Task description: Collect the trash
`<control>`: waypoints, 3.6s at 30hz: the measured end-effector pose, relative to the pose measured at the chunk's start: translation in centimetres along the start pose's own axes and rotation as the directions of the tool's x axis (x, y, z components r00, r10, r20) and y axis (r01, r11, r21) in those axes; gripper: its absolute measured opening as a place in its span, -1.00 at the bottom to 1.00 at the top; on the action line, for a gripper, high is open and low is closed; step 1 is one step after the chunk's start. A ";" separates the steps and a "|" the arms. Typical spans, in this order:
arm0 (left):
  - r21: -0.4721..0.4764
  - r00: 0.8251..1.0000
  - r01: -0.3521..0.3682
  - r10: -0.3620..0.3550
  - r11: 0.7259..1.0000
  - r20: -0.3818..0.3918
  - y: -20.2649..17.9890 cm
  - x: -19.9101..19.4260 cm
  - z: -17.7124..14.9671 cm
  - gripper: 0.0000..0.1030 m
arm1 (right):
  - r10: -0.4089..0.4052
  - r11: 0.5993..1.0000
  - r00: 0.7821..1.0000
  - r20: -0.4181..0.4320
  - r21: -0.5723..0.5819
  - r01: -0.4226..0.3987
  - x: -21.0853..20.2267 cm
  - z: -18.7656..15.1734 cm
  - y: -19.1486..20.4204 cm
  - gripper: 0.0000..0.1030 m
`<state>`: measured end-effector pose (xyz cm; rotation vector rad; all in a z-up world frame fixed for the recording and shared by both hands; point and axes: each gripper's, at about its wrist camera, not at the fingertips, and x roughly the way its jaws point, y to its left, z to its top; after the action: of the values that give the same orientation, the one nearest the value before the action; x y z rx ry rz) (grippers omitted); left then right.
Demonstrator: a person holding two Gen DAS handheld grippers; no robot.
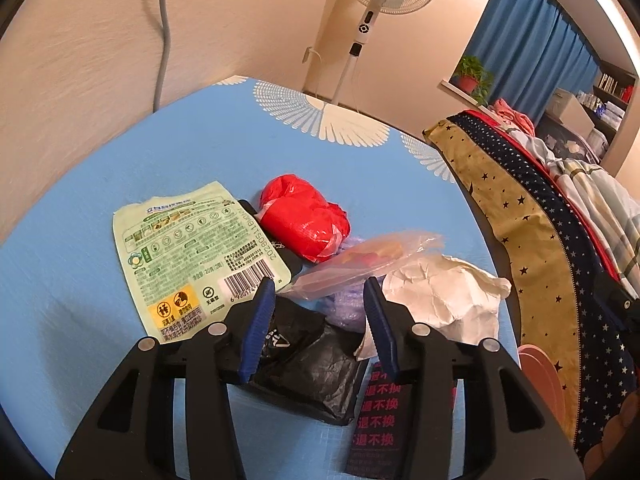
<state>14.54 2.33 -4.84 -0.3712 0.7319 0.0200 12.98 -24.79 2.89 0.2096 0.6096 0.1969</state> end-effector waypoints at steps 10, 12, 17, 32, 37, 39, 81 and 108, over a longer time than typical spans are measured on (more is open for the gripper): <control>-0.036 0.999 0.036 -0.036 0.999 0.001 0.7 -0.3 0.4 -0.97 | 0.047 0.999 0.998 -0.052 0.028 -0.046 2.1 0.3 -0.3 -0.40; -0.040 0.999 0.044 -0.044 0.998 0.007 0.7 -0.6 0.5 -0.98 | 0.067 0.997 0.996 -0.065 0.032 -0.065 2.9 0.8 -0.3 -0.40; -0.043 0.998 0.054 -0.053 0.998 0.017 0.7 -1.1 0.7 -0.99 | 0.129 0.990 0.985 -0.115 0.073 -0.121 6.5 2.6 -0.6 -0.40; -0.021 0.999 0.048 -0.048 0.999 0.017 0.5 -1.3 0.9 -0.99 | 0.216 0.976 0.878 -0.428 0.086 -0.198 16.4 1.1 1.0 -0.38; -0.024 0.999 0.048 -0.048 0.999 0.019 0.4 -1.4 0.9 -0.99 | 0.197 0.979 0.868 -0.455 0.040 -0.201 16.3 0.3 1.8 -0.38; -0.024 0.999 0.048 -0.048 0.999 0.020 0.4 -1.5 0.9 -0.99 | 0.192 0.979 0.867 -0.459 0.027 -0.202 16.2 0.1 2.0 -0.46; 0.066 0.986 0.061 -0.071 0.996 0.152 -0.6 -11.5 0.5 -1.00 | 0.089 0.988 0.990 0.107 -0.135 -0.074 -8.2 2.4 3.8 -0.86; -0.002 0.989 0.117 -0.116 0.993 -0.086 0.0 -8.0 -5.1 -0.50 | 0.059 0.998 0.988 0.144 -0.021 -0.056 -13.2 0.1 0.7 -0.85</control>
<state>5.27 1.49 -3.12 -0.4133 0.7941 -0.1079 2.33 -27.39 10.29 0.2229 0.4583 0.2407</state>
